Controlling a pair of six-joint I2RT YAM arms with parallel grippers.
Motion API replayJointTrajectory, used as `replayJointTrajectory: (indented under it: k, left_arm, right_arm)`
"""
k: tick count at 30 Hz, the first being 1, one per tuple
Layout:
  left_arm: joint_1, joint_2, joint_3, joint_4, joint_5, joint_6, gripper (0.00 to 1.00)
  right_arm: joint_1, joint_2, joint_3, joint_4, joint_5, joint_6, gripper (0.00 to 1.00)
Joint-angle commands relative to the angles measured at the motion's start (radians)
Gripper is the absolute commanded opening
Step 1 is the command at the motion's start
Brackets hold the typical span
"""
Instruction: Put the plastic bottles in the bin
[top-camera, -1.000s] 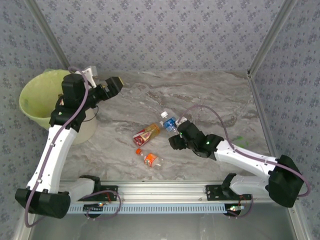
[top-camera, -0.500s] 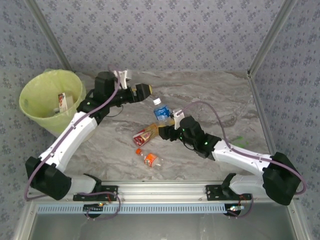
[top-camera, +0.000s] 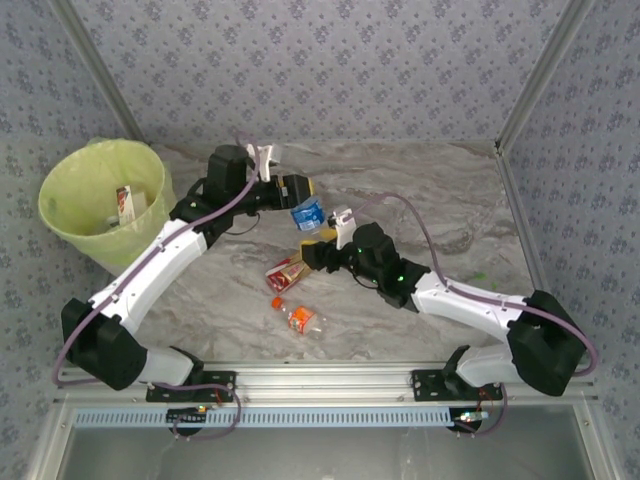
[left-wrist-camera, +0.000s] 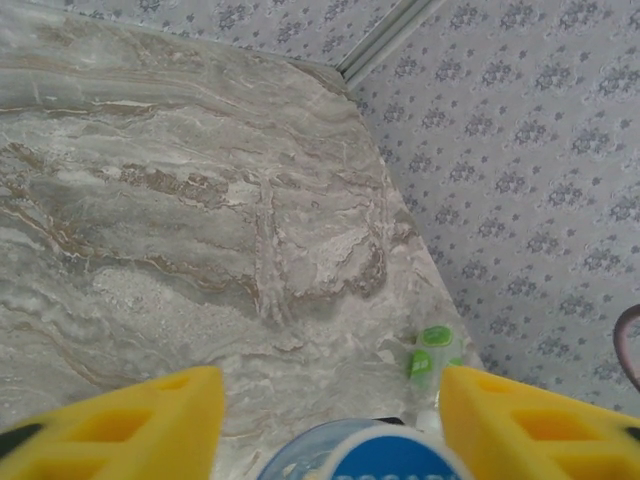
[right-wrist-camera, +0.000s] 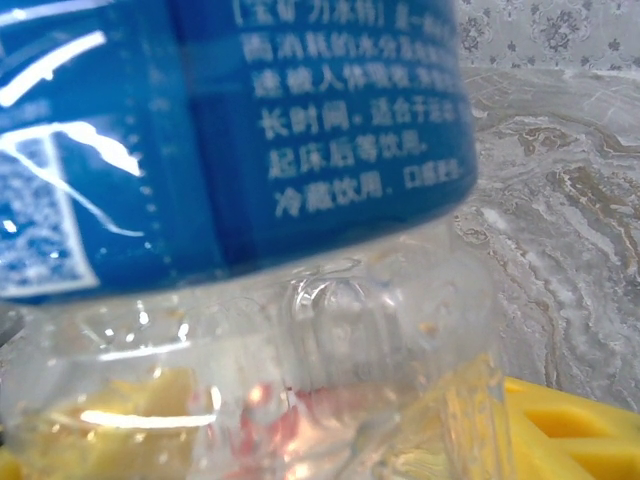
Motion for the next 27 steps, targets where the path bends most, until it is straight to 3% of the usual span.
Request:
replayJointTrajectory:
  k: [1, 7, 9, 10, 16, 21, 27]
  left_arm:
    - [-0.009, 0.001, 0.053, -0.006, -0.016, 0.054, 0.46]
    - [-0.017, -0.002, 0.062, -0.047, -0.041, 0.081, 0.23]
    - [-0.017, -0.001, 0.062, -0.058, -0.050, 0.080, 0.04]
    - [-0.017, -0.001, 0.062, -0.064, -0.059, 0.078, 0.00]
    - [-0.019, 0.001, 0.064, -0.075, -0.067, 0.092, 0.00]
    - [-0.018, -0.002, 0.063, -0.080, -0.098, 0.110, 0.00]
    - [-0.016, -0.011, 0.055, -0.080, -0.149, 0.115, 0.00]
  right_arm:
    - [-0.005, 0.016, 0.043, 0.054, -0.022, -0.013, 0.56]
    - [-0.004, 0.023, 0.038, 0.071, -0.023, 0.006, 0.57]
    - [-0.005, 0.024, 0.038, 0.076, -0.029, 0.010, 0.58]
    - [-0.005, 0.023, 0.037, 0.076, -0.032, 0.010, 0.58]
    - [-0.006, 0.035, 0.049, 0.068, -0.042, 0.014, 0.63]
    - [-0.010, 0.051, 0.087, -0.013, -0.050, 0.014, 0.86]
    - [-0.008, 0.054, 0.088, -0.030, -0.024, 0.016, 0.95]
